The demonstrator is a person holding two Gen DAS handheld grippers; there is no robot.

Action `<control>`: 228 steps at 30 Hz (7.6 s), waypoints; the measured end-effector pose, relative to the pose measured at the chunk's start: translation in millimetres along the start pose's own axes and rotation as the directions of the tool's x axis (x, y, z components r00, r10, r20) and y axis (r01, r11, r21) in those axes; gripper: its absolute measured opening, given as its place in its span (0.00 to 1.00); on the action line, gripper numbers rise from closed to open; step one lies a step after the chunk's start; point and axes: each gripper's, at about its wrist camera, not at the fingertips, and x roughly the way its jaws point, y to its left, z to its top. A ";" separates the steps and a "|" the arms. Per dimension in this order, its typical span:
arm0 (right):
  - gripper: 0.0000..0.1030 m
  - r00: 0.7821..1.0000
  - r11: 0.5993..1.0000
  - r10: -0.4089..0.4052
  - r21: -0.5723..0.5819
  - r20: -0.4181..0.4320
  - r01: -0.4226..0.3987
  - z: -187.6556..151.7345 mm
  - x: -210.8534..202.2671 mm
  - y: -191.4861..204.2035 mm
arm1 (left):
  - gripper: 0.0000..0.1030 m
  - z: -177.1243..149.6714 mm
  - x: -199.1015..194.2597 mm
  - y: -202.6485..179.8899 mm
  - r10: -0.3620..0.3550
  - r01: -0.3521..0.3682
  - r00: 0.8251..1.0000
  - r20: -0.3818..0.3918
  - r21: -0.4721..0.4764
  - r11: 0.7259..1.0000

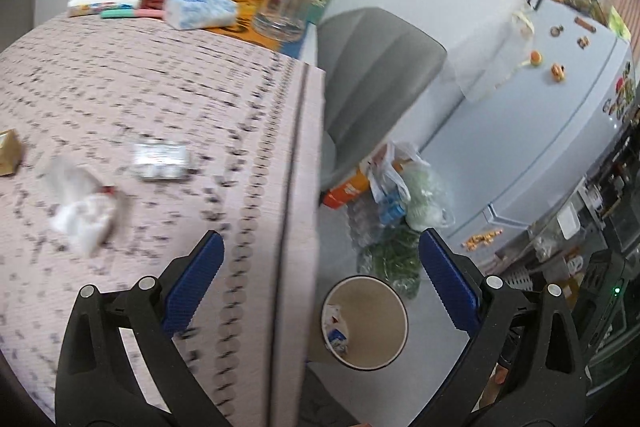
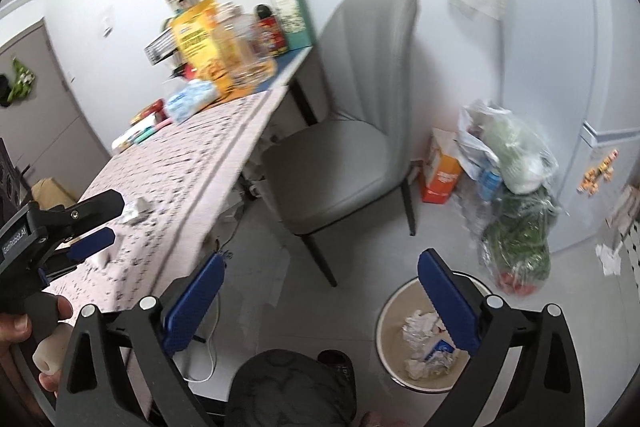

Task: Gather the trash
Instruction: 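Move both open tools back over the table, then grasp the white tissue beside the red paper with the left tool, then grasp the red-and-white paper scrap with the right tool while the left tool holds the tissue, then carry both items over the beige bin and open the right tool, then open the left tool over the bin to drop the tissue, then move both open tools back over the table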

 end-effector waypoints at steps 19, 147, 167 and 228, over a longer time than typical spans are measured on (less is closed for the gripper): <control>0.87 0.989 0.977 0.141 -0.152 -0.054 -0.147 -10.0 16.3 113.4 | 0.92 -8.8 -65.8 120.9 0.116 -0.104 0.990 0.075 -0.153 0.983; 0.03 0.983 0.998 -0.066 -0.003 -0.173 0.067 -14.6 40.8 -65.8 | 0.26 -29.5 58.4 -58.5 0.026 -0.016 0.996 -0.087 0.116 0.993; 0.06 0.965 0.991 -0.093 0.069 -0.246 0.113 -37.1 87.2 -132.6 | 0.26 -51.4 113.7 -78.9 0.062 -0.041 0.982 -0.179 0.121 0.992; 0.84 0.987 0.977 -0.142 0.150 -0.078 0.153 -9.3 14.1 -137.9 | 0.94 -13.5 91.8 -89.1 -0.098 0.107 0.987 -0.130 0.063 0.992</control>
